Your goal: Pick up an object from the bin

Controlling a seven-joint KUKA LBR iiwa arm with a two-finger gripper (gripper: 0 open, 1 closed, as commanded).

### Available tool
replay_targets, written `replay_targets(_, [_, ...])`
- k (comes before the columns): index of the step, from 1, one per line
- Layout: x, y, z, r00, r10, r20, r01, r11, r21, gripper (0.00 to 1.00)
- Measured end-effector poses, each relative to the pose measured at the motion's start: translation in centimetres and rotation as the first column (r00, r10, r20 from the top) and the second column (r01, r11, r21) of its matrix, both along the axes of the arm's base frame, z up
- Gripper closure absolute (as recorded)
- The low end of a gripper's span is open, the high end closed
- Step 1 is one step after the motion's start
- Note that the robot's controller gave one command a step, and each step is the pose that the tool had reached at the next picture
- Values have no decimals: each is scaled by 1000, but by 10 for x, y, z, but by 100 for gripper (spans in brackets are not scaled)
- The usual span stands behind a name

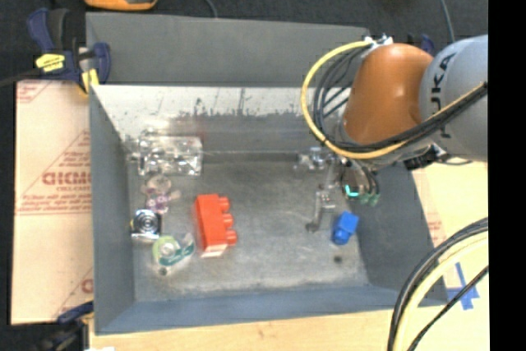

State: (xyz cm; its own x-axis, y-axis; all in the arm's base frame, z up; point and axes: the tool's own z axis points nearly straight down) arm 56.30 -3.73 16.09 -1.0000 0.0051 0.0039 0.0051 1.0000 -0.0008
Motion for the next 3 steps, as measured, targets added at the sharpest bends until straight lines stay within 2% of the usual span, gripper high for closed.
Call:
replay_targets(1, [2,-103,-91,959,284,7,-284,959,-4,0])
replay_targets(2, [-11,-124,-59,979,203,11,-203,979,-3,0])
replay_targets(3, [-20,-124,-59,860,511,5,-511,860,-1,0])
